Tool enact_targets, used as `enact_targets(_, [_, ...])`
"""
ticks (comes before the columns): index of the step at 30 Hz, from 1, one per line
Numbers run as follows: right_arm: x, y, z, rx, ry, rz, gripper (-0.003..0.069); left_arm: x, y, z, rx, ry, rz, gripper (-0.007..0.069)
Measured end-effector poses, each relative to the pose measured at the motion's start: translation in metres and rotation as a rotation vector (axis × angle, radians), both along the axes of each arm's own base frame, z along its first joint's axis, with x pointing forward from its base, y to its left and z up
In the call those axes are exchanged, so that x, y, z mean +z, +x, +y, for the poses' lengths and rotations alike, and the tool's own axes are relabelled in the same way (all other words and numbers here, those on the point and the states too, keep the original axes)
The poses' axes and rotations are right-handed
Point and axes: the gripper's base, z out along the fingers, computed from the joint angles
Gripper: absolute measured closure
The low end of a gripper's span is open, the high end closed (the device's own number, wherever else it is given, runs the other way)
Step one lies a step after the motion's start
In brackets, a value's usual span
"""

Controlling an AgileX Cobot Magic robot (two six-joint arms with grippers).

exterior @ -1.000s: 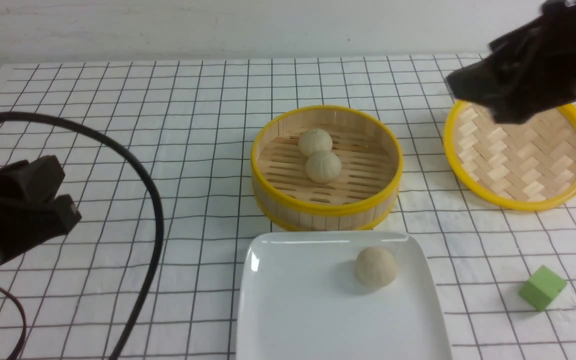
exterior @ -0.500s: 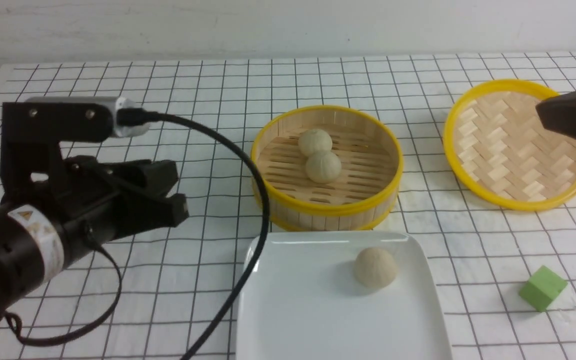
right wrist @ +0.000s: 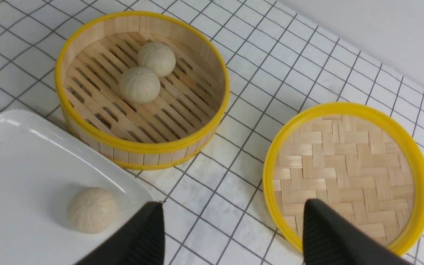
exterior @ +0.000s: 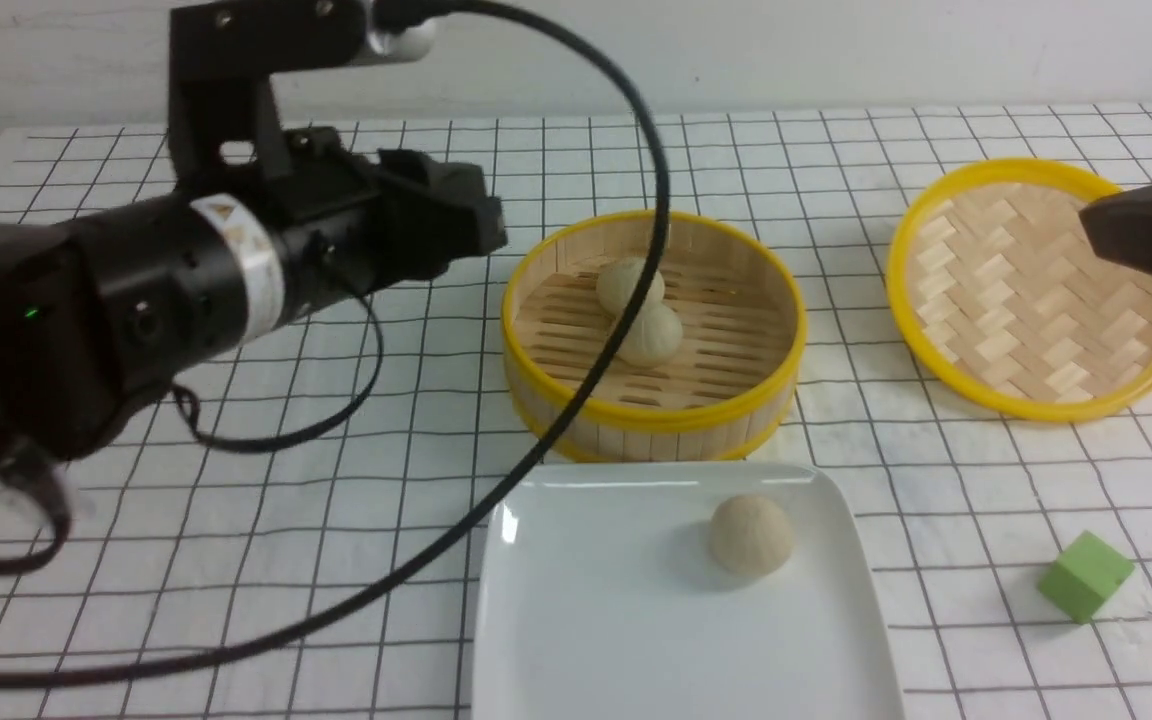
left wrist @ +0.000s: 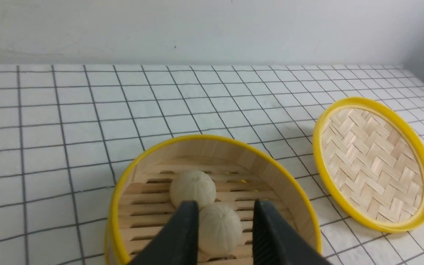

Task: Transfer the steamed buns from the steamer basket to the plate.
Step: Use the left arm to grab the steamed stuffed bun that is closest to it

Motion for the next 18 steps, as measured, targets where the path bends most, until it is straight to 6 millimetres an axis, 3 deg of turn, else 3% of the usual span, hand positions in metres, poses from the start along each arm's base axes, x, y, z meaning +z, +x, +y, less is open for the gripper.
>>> enact_targets(8, [-0.011, 0.001, -0.002, -0.008, -0.052, 0.016, 0.0164, -0.032, 0.035, -0.025, -0.059, 0.013, 0.115, 0.0382])
enact_targets(18, [-0.012, 0.002, -0.002, -0.008, -0.058, 0.016, 0.0164, -0.036, 0.049, -0.036, -0.088, -0.015, 0.158, 0.0382])
